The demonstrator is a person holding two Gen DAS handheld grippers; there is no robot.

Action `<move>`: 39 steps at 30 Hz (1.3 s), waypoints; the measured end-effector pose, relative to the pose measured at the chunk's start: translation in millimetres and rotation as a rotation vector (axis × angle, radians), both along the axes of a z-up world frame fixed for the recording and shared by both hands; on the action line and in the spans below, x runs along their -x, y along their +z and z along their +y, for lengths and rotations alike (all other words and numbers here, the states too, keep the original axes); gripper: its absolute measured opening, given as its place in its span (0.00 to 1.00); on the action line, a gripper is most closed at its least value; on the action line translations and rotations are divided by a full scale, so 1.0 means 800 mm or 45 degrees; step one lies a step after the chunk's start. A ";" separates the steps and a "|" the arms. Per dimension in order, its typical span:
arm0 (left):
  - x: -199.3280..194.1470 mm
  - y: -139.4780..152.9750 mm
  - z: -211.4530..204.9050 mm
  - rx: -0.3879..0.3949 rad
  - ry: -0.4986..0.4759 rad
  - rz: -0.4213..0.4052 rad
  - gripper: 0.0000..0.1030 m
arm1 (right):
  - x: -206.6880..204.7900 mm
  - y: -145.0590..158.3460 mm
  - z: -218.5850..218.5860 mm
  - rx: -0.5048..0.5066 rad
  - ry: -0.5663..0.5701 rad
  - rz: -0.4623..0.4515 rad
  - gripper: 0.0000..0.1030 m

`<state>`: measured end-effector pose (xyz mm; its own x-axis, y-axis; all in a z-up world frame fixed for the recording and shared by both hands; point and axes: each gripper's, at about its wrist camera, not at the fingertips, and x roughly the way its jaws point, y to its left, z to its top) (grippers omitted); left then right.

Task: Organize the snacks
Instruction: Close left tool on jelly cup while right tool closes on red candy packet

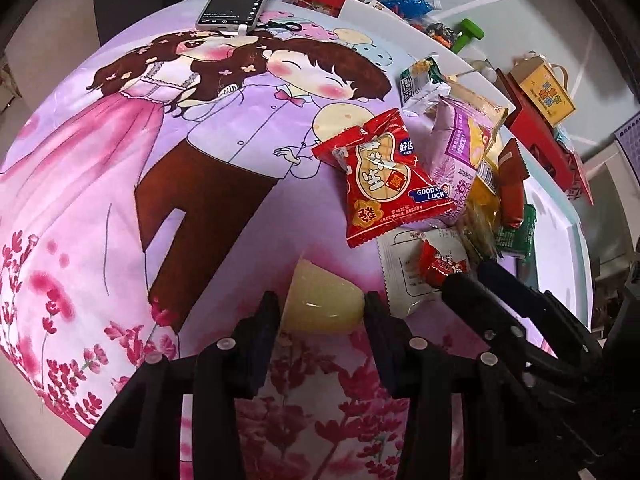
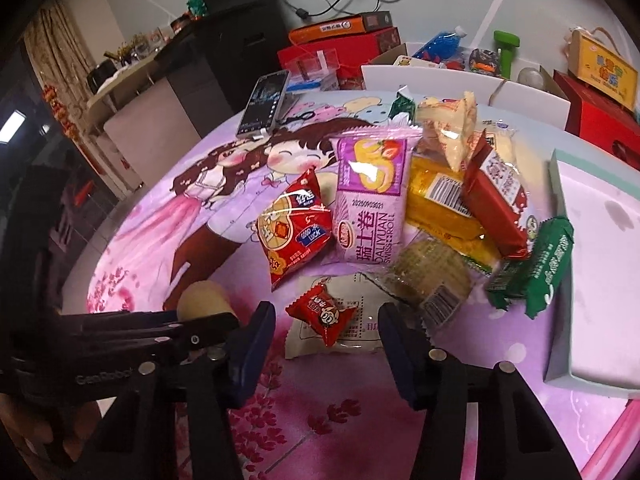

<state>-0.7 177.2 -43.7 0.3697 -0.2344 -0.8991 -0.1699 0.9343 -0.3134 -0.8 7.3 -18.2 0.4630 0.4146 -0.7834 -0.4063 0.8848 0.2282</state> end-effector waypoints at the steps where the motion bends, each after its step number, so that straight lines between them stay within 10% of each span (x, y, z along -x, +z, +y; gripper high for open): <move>1: -0.002 -0.001 0.002 0.004 -0.005 0.004 0.43 | 0.000 -0.001 0.002 0.013 0.007 -0.002 0.51; 26: 0.013 -0.008 -0.005 0.022 0.010 0.004 0.42 | -0.004 -0.012 0.025 0.168 0.050 -0.053 0.20; 39: 0.018 0.011 -0.007 -0.020 0.019 -0.037 0.42 | 0.007 0.012 0.017 0.109 0.038 -0.106 0.20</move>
